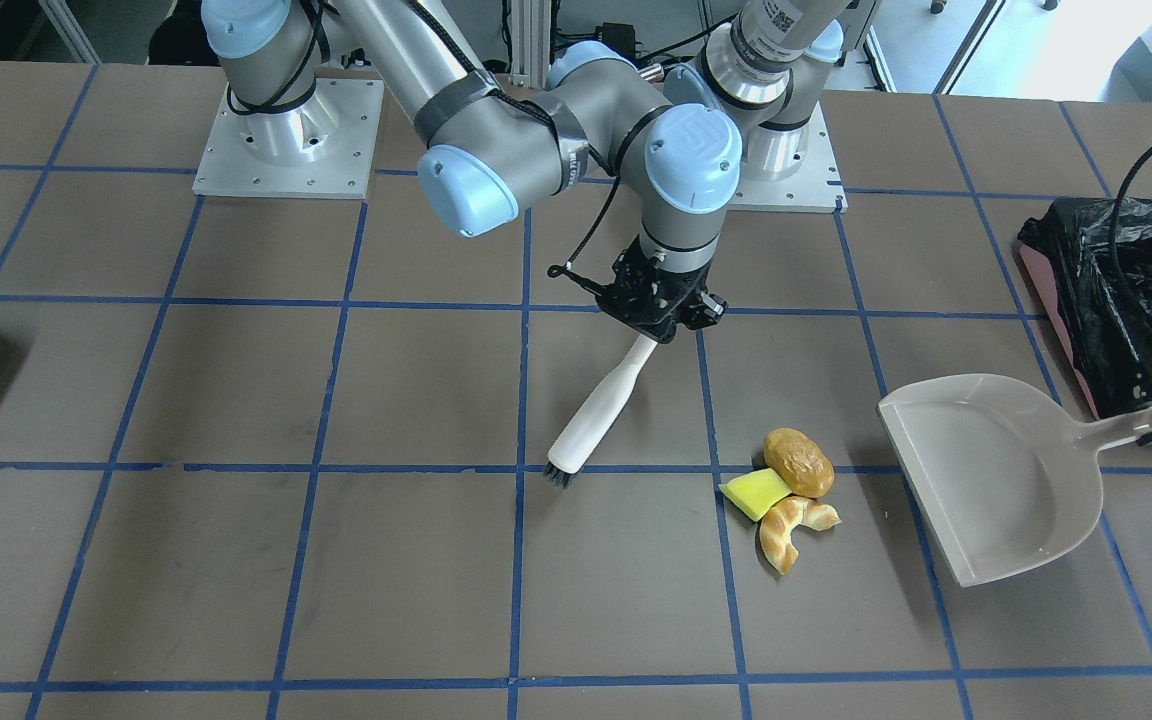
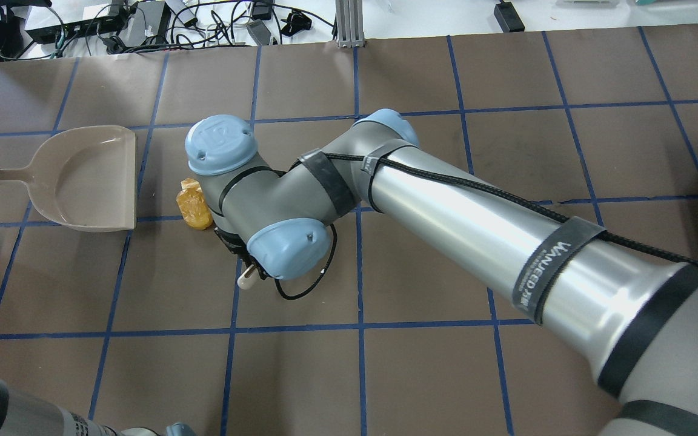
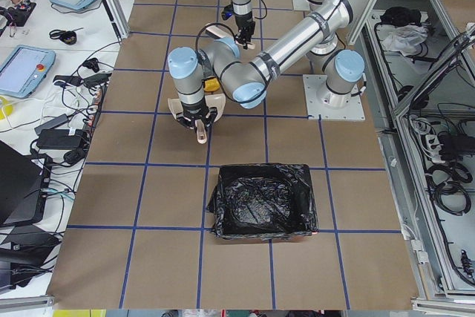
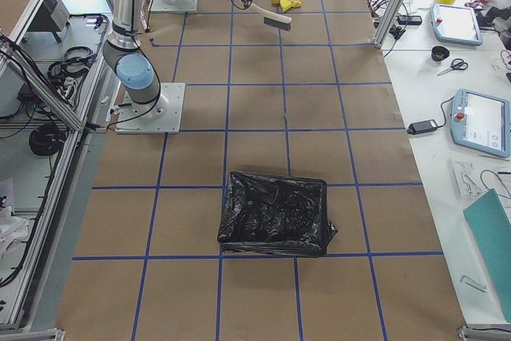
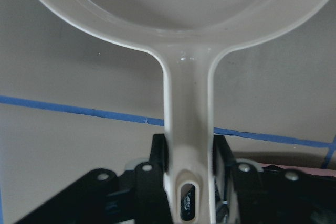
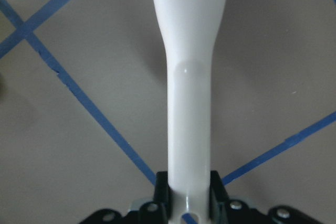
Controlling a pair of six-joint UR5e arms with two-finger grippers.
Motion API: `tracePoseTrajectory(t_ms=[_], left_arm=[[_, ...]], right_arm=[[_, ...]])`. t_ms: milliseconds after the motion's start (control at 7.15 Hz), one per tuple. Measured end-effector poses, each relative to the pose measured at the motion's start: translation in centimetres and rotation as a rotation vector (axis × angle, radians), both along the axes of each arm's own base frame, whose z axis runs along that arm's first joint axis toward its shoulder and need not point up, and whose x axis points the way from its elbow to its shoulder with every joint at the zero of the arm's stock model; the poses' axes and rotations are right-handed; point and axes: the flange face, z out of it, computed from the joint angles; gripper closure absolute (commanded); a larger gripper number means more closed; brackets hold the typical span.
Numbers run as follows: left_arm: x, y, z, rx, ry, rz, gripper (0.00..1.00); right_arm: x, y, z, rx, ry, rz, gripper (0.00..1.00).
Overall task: Sweep and dump trash in nearest bin
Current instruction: 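Carry the dustpan beside the trash with the left gripper while the right brings the brush, then sweep the bread roll into the dustpan with the brush in the right gripper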
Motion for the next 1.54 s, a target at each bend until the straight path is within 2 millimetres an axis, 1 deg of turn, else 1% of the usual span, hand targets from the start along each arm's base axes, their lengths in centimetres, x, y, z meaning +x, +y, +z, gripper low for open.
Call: tracePoseTrajectory(t_ms=[140,280,420,700,979,1119,1259,1399,1539], left_arm=[[0.4,-0.4,-2.0,-0.012,-0.011,-0.072,1.0],[0.6,-0.8,-3.6,-0.02,-0.019,-0.126,1.0],[0.7,-1.1,-4.5,-0.02,-0.021,-0.16,1.0],[0.9,-1.6,-6.0,-0.018,-0.019,-0.186,1.0],[0.9,-1.9,-6.8,-0.02,-0.02,-0.195,1.0],[0.9,-1.9,-6.9,-0.02,-0.02,-0.197,1.0],[0.9,-1.9,-7.0,-0.019,-0.019,-0.198,1.0],[0.9,-1.9,-7.1,-0.018,-0.018,-0.198,1.0],[0.8,-1.9,-7.1,-0.017,-0.018,-0.199,1.0]], right_arm=[[2.3,0.0,-0.3,0.001,0.002,-0.043,1.0],[4.2,0.1,-0.5,0.004,0.004,-0.083,1.0],[6.2,0.3,-0.8,0.007,0.0,-0.123,1.0],[10.2,1.0,-1.5,0.011,-0.012,-0.19,1.0],[13.4,0.6,-2.1,0.005,-0.034,-0.226,1.0],[14.7,0.6,-2.6,0.019,-0.052,-0.226,1.0],[15.5,0.7,-2.8,0.041,-0.076,-0.218,1.0],[15.9,0.7,-2.8,0.049,-0.093,-0.184,1.0],[16.0,0.7,-2.8,0.045,-0.112,-0.111,1.0]])
